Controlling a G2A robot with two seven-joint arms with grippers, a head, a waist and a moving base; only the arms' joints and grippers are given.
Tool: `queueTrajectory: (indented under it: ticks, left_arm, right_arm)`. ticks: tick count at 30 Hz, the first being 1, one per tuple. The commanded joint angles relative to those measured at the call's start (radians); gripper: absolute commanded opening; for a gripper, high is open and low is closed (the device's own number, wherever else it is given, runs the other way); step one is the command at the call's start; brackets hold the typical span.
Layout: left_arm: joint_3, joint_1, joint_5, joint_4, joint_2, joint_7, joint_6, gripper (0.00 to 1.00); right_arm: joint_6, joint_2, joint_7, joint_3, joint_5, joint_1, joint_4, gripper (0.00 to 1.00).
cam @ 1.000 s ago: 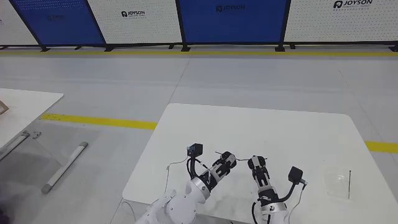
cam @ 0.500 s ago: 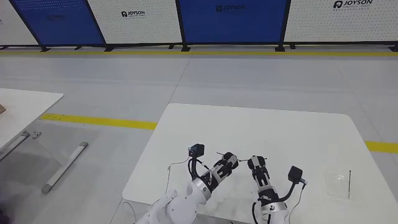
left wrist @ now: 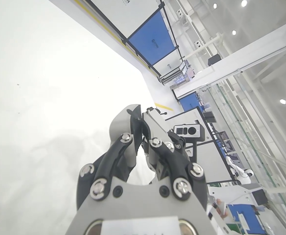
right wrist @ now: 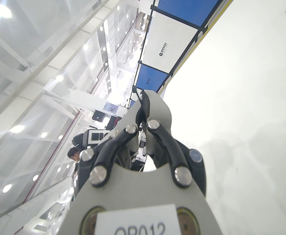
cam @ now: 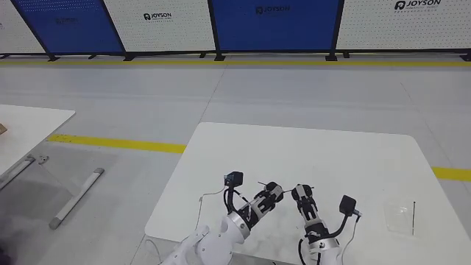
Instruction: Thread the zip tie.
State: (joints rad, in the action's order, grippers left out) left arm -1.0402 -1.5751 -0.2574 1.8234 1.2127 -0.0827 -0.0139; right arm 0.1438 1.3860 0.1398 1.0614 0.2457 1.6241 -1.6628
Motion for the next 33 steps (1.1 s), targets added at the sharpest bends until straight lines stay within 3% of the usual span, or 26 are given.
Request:
queueTrajectory:
  ticks: [1, 4, 6, 11, 18, 20, 22, 33]
  left_arm:
    - [-0.004, -0.002, 0.0, 0.001, -0.001, 0.003, 0.0, 0.0]
    - [-0.007, -0.003, 0.001, 0.0, 0.0, 0.014, -0.013, 0.0]
    - [-0.006, 0.0, 0.004, -0.003, 0.001, 0.017, -0.021, 0.0]
    - [-0.008, 0.007, 0.009, -0.012, 0.002, 0.02, -0.046, 0.0]
    - [-0.002, 0.026, 0.019, -0.03, 0.008, 0.035, -0.074, 0.0]
    - [-0.001, 0.028, 0.019, -0.032, 0.008, 0.036, -0.075, 0.0]
    - [-0.001, 0.028, 0.019, -0.032, 0.008, 0.036, -0.075, 0.0]
    - [0.005, 0.024, 0.007, -0.023, 0.009, 0.032, -0.073, 0.0]
  right_arm:
    - [0.006, 0.0, -0.01, 0.002, -0.001, -0.001, 0.001, 0.0]
    - [0.006, -0.001, -0.022, 0.003, 0.006, -0.001, 0.001, 0.0]
    - [0.0, -0.001, -0.024, 0.001, 0.015, -0.002, 0.001, 0.3]
    - [-0.007, 0.001, -0.019, -0.003, 0.026, -0.004, 0.002, 0.37]
    - [-0.004, 0.003, -0.007, -0.003, 0.035, -0.002, 0.003, 0.29]
    - [0.0, 0.003, -0.001, -0.002, 0.038, 0.001, 0.003, 0.22]
    - [0.003, 0.003, 0.002, 0.001, 0.038, 0.004, 0.002, 0.0]
    - [0.012, 0.004, 0.011, 0.012, 0.038, 0.015, -0.002, 0.0]
